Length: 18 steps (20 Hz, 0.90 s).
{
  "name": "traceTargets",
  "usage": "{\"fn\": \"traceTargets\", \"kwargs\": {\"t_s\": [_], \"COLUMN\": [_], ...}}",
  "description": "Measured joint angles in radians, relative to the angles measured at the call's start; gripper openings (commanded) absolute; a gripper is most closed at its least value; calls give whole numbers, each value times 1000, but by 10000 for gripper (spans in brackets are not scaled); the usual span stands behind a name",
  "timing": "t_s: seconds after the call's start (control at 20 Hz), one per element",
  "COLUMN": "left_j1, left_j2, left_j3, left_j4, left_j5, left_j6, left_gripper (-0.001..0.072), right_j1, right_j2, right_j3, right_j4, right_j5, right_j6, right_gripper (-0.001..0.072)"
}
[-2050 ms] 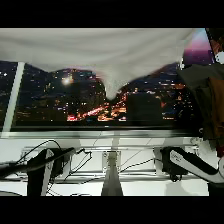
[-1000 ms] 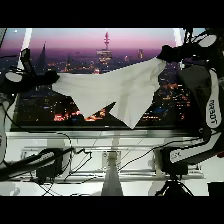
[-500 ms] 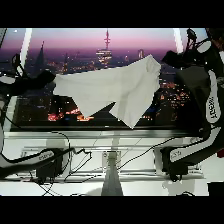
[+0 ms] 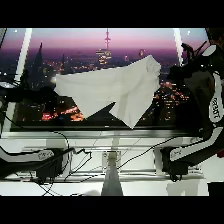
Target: Fold the clothes and pants, and hang the long-sleeved shirts on hangers.
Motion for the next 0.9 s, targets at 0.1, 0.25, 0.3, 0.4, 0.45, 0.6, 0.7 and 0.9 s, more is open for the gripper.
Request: {"fn": "traceTargets", "kwargs": {"t_s": [0.1, 0.25, 0.3, 0.4, 0.45, 0.6, 0.7, 0.9], "left_j1": [2, 1, -2, -17, -29, -75, -100, -124], "left_j2": [-12, -22, -25, -39, -48, -78, -86, -93], "left_j3": [0, 0, 0, 0, 0, 0, 0, 2], "left_j4": [-18, -70, -86, -111, -120, -130, -134, -141], "left_j5": [25, 88, 105, 128, 134, 147, 143, 143], "left_j6": [4, 9, 12, 15, 16, 19, 33, 52], "left_gripper": [490, 484, 484, 483, 441, 16, 15, 15], "right_j1": [-16, -29, -32, -34, -35, -36, -36, -26], "right_j2": [0, 0, 0, 0, 0, 0, 0, 0], "right_j3": [-50, -126, -146, -184, -201, -241, -271, -356], "right_j4": [37, 105, 130, 182, 204, 247, 264, 280], "right_j5": [46, 92, 101, 111, 115, 119, 108, 63], "right_j6": [-29, -71, -80, -95, -99, -100, -90, -80], "right_gripper": [188, 192, 203, 209, 227, 581, 578, 547]}}
